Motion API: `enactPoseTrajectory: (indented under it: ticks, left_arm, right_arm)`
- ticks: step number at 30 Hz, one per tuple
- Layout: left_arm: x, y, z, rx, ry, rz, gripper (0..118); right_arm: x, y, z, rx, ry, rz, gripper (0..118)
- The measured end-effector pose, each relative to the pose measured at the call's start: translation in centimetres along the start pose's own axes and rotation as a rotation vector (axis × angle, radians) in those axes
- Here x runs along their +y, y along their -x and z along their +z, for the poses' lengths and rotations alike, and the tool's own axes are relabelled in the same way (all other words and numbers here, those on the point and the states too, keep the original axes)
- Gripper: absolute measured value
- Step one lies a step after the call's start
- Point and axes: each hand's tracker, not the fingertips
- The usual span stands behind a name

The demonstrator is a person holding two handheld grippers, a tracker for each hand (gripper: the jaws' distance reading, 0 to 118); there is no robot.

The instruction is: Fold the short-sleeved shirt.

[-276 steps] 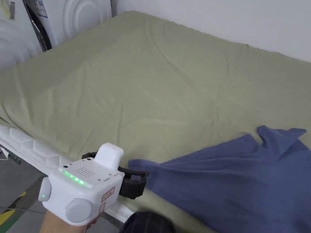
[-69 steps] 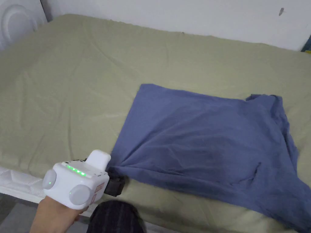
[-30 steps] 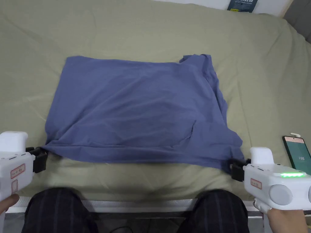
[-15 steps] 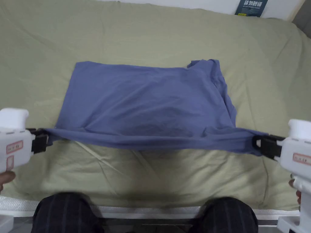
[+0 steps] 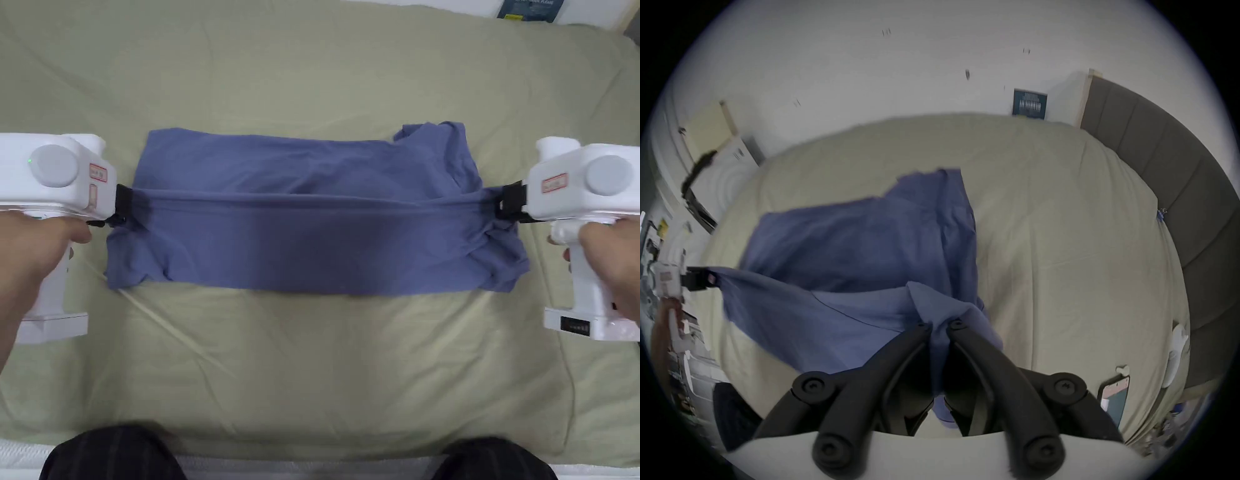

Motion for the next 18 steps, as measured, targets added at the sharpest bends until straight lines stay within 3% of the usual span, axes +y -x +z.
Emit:
enactPoseTrajectory:
  ticks: [4, 7, 8, 10, 11, 14, 18]
  left_arm:
    - [0.8, -1.2, -3.6, 0.054, 0.073, -0.025, 0]
    - [0.4, -1.3, -3.8, 0.036, 0.039, -0.037, 3]
    - [0.0, -1.3, -3.2, 0.018, -0.010, -0.052, 11]
    - [-1.1, -0.7, -1.7, 0.031, -0.095, -0.071, 77]
    - [-2.0, -0.4, -0.3, 0.035, -0.135, -0.080, 100]
    - [-6.7, -0.8, 7.2, 0.018, -0.359, -0.093, 101]
    - [-16.4, -0.9, 15.0, -0.032, -0.628, -0.137, 101]
  right_arm:
    - [0.5, -0.2, -4.7, 0.017, 0.083, -0.089, 5]
    - [0.0, -0.2, -5.4, -0.004, 0.084, -0.048, 6]
    - [-0.3, -0.2, -4.9, 0.011, 0.061, -0.025, 12]
    - [-1.1, -0.2, -3.5, 0.015, 0.026, 0.015, 93]
    - [-1.9, 0.0, -2.2, 0.024, 0.016, 0.049, 116]
    - [-5.4, 1.3, 4.0, 0.004, -0.202, 0.083, 118]
    - [-13.6, 3.8, 12.2, 0.086, -0.446, 0.063, 118]
